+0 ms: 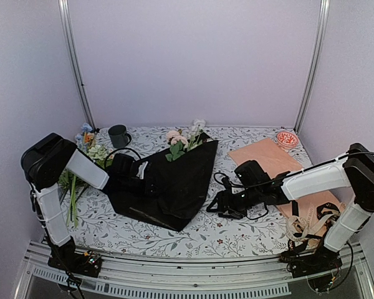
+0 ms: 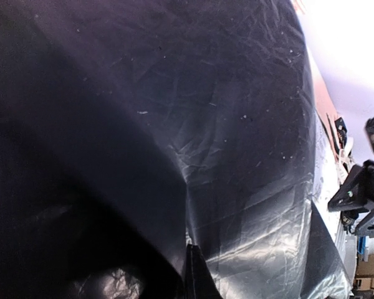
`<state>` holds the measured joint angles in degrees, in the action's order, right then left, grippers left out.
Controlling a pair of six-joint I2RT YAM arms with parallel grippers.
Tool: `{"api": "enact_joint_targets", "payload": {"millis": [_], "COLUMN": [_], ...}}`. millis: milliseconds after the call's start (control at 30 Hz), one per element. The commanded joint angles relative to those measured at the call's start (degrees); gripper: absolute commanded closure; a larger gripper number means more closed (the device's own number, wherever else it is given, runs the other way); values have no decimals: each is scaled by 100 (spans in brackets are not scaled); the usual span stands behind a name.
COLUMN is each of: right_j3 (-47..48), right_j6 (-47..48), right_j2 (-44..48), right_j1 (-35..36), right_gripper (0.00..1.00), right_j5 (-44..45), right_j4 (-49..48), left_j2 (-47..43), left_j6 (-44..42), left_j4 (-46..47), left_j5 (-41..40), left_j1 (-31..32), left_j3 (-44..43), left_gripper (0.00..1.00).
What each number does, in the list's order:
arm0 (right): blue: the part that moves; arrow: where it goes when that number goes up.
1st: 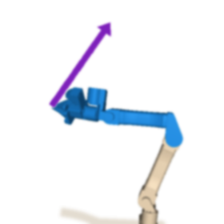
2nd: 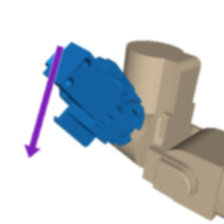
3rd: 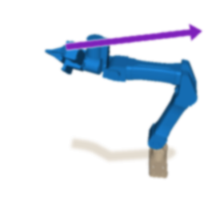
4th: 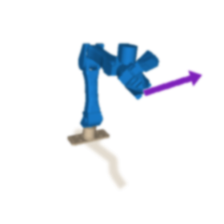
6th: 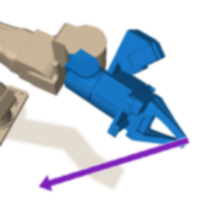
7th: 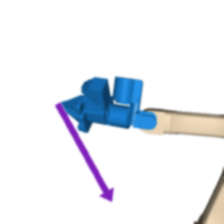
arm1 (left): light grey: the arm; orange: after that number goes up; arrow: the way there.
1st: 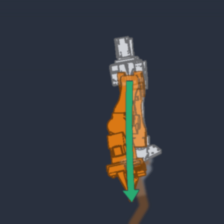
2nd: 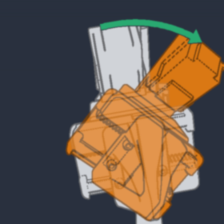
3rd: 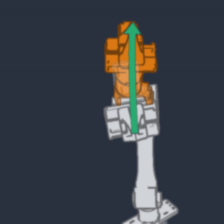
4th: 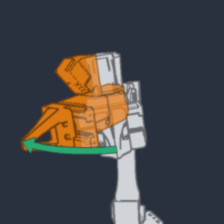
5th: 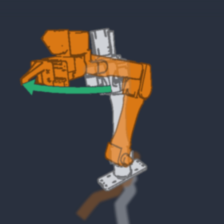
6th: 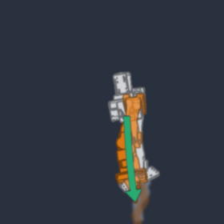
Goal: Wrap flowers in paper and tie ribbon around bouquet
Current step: Fold the one-fourth-folded wrapping paper at the center of the board.
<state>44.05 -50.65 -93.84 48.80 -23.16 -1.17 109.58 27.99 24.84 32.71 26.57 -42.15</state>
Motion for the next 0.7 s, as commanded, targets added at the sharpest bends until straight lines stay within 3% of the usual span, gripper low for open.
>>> {"api": "enact_joint_targets", "payload": {"millis": [0,233,433,467,533,667], "right_j3": [-258,-346,-502,-467,-257,-188], "right_j6": [-1729,-2045,-2586,-2570,-2281,-2010], "right_j2": [258,408,5,-96,-303,-527], "right_j1": [42,104,309,315,320,317], "right_gripper": [38,37,35,30,3,1], "right_j5": [-327,59,255,220,138,71], "right_j4": [-1411,-1554,-2201,-2245,-2244,-1925], "left_j2": [167,138,254,252,251,249], "left_j6": [35,88,8,25,46,-19], "left_j4": [285,251,-98,-83,-55,-92], "left_j5": [64,-254,-494,-508,-551,-560], "left_j1": [7,219,396,409,433,452], "left_j3": [189,149,-44,-31,17,61], "left_gripper": [100,100,100,100,100,100]}}
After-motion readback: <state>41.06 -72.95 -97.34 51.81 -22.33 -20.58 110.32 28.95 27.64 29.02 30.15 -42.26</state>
